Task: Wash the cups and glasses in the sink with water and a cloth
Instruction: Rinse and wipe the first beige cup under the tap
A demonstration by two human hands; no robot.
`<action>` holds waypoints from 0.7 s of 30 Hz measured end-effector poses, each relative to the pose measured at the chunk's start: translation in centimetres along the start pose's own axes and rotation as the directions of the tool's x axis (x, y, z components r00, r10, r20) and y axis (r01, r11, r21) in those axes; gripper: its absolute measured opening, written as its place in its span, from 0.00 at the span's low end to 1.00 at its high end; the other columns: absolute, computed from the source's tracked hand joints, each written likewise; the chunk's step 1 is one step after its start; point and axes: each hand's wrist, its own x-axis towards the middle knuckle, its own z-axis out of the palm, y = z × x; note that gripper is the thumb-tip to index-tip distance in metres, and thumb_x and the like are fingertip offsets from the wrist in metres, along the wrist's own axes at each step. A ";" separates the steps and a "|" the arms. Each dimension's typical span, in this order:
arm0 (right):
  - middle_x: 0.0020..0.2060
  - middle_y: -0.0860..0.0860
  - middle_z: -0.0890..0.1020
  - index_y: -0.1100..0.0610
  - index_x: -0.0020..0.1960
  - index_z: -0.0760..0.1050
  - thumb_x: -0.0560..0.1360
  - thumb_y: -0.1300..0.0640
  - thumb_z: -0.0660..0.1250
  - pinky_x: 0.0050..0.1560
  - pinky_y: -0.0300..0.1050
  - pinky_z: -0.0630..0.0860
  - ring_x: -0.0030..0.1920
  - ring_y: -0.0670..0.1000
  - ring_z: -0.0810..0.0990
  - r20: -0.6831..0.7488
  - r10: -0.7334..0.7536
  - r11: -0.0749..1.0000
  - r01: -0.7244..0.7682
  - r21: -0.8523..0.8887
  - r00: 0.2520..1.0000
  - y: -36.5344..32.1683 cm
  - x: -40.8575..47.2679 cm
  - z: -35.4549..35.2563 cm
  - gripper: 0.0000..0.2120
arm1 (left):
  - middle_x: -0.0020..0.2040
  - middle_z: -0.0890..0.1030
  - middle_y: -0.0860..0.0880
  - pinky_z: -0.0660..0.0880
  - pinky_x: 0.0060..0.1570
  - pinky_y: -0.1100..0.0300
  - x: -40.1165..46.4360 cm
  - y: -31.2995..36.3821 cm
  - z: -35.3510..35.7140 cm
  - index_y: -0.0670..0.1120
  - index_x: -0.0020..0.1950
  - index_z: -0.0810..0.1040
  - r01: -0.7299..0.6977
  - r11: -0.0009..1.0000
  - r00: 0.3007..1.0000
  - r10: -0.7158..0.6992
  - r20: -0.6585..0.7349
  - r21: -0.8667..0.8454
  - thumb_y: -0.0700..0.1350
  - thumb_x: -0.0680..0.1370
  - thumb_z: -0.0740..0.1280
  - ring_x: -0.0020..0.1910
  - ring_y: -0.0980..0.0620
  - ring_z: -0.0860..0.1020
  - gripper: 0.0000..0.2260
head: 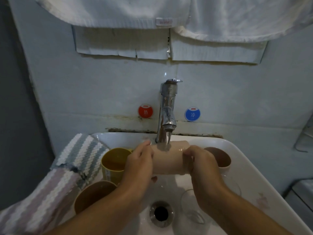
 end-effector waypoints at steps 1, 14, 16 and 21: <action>0.44 0.64 0.79 0.59 0.32 0.72 0.76 0.65 0.63 0.59 0.67 0.74 0.54 0.70 0.76 -0.001 0.014 1.000 -0.014 0.016 1.000 -0.2 0.1 -0.1 0.14 | 0.59 0.71 0.48 0.81 0.51 0.43 0.0 -0.1 0.0 0.58 0.68 0.73 -0.007 1.000 1.000 0.007 0.008 -0.014 0.46 0.83 0.58 0.53 0.47 0.74 0.15; 0.45 0.61 0.79 0.55 0.37 0.75 0.74 0.59 0.64 0.50 0.58 0.77 0.47 0.62 0.77 0.048 0.017 0.998 -0.020 0.067 0.999 0.4 0.2 0.1 0.07 | 0.48 0.72 0.50 0.79 0.54 0.41 0.0 0.1 -0.2 0.53 0.60 0.72 -0.030 0.999 0.999 0.029 -0.043 -0.012 0.45 0.83 0.59 0.45 0.49 0.74 0.08; 0.42 0.62 0.78 0.56 0.33 0.74 0.72 0.61 0.63 0.58 0.67 0.74 0.48 0.68 0.76 0.038 -0.034 0.999 0.033 0.011 0.999 0.3 0.1 0.1 0.10 | 0.50 0.73 0.47 0.78 0.55 0.41 0.0 0.1 -0.2 0.53 0.60 0.72 -0.023 1.000 0.999 0.023 -0.035 0.005 0.47 0.82 0.58 0.47 0.47 0.74 0.08; 0.45 0.68 0.77 0.56 0.32 0.72 0.77 0.70 0.60 0.58 0.67 0.73 0.54 0.71 0.76 0.053 -0.019 1.000 0.020 -0.021 0.998 0.7 0.0 0.1 0.17 | 0.52 0.73 0.47 0.81 0.51 0.44 -0.1 -0.3 -0.2 0.54 0.61 0.71 -0.012 0.998 0.999 0.010 0.033 0.067 0.52 0.82 0.59 0.49 0.47 0.76 0.08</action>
